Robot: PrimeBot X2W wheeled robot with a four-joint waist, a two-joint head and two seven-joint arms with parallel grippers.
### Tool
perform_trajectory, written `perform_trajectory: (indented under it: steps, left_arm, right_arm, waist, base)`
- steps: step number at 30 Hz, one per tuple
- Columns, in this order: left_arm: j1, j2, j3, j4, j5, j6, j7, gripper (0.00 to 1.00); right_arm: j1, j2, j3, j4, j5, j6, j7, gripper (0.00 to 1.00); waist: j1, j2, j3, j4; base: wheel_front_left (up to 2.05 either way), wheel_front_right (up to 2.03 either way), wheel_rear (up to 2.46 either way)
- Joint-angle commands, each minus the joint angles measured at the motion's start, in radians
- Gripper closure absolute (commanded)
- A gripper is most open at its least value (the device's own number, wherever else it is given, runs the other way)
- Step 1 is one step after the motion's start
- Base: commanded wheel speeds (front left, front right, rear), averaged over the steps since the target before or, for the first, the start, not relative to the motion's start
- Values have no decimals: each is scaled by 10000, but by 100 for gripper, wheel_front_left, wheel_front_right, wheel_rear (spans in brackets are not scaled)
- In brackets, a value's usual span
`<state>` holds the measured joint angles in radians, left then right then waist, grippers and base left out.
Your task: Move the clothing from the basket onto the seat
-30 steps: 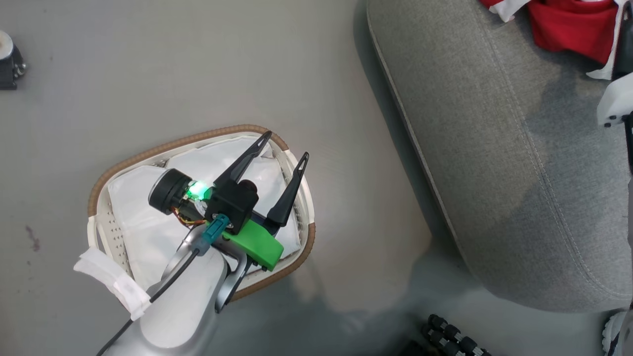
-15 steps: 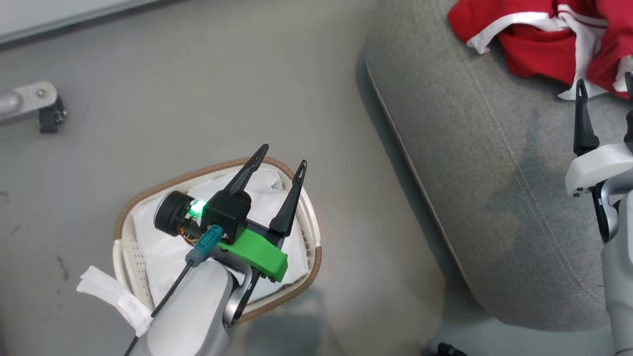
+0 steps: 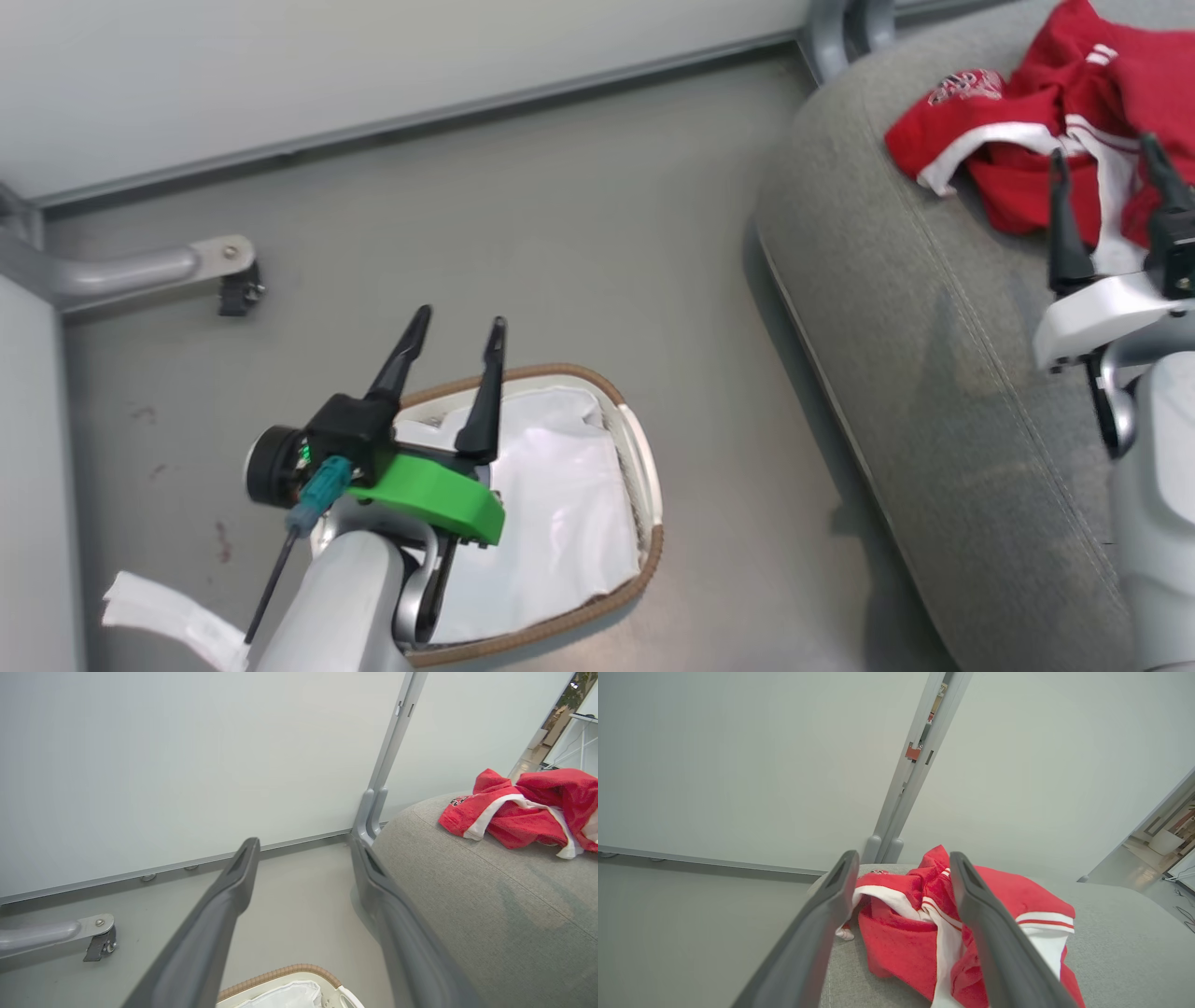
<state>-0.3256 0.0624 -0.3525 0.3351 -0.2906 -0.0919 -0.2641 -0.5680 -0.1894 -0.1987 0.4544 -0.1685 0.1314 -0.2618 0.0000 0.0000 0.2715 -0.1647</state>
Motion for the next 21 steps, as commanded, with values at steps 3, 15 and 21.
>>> perform_trajectory:
  steps: [3,15,21]
  left_arm:
    - [494,-42,593,64,73,257,-2,0]
    - [1878,-106,2373,-100,226,302,-2,0]
    - [2627,-112,2780,-237,26,204,-2,0]
  right_arm:
    - [173,408,206,59,106,-15,-47,0]
    - [1206,1259,1503,-94,725,-15,-47,0]
    - [2240,1373,1848,-456,1362,-15,-47,0]
  waist:
    - [0,0,-1064,975]
    - [0,0,-1887,1815]
    - [0,0,-2144,2010]
  base:
    - [0,0,0]
    - [0,0,0]
    - [0,0,0]
